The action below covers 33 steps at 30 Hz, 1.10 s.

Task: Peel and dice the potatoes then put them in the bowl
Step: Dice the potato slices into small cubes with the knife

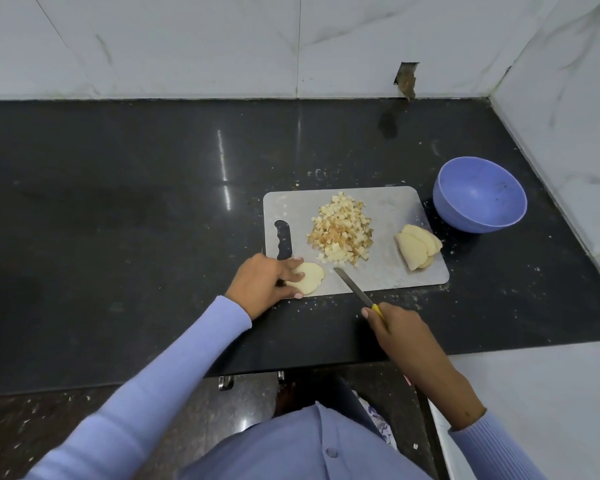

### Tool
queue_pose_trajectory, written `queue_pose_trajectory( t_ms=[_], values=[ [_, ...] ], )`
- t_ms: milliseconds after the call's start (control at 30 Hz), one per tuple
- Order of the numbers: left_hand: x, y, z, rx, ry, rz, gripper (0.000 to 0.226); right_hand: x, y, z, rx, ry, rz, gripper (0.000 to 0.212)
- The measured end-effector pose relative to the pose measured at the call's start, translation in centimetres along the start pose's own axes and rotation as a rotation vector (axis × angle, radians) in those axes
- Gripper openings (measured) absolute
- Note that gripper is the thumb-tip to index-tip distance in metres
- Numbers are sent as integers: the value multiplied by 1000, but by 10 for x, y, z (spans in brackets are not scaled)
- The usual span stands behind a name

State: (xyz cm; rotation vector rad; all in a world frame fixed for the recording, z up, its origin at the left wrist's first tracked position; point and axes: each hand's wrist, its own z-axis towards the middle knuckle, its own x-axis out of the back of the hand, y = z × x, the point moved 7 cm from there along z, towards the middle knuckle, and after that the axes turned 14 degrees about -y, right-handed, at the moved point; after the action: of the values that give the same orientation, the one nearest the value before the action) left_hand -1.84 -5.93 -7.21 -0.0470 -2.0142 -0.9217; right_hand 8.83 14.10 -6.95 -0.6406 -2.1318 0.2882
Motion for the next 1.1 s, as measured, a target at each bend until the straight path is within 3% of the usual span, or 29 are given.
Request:
queue_pose_trajectory(
  t_ms=[167,267,467,600,1100],
  values=[
    [-12,6,-20,239,248,-78,38,-3,-11,7,27,-11,1,36],
    [-16,19,-22,289,301,-46,34,-3,-21,11,39,4,2,33],
    [-24,16,-14,142,282,-116,42,-4,-47,19,96,30,-23,32],
    [-28,15,-10,71,325,-142,29,-6,-59,24,106,51,-58,31],
    [-28,21,-3,139,305,-20,30,-27,-52,-1,-64,51,-256,31]
  ],
)
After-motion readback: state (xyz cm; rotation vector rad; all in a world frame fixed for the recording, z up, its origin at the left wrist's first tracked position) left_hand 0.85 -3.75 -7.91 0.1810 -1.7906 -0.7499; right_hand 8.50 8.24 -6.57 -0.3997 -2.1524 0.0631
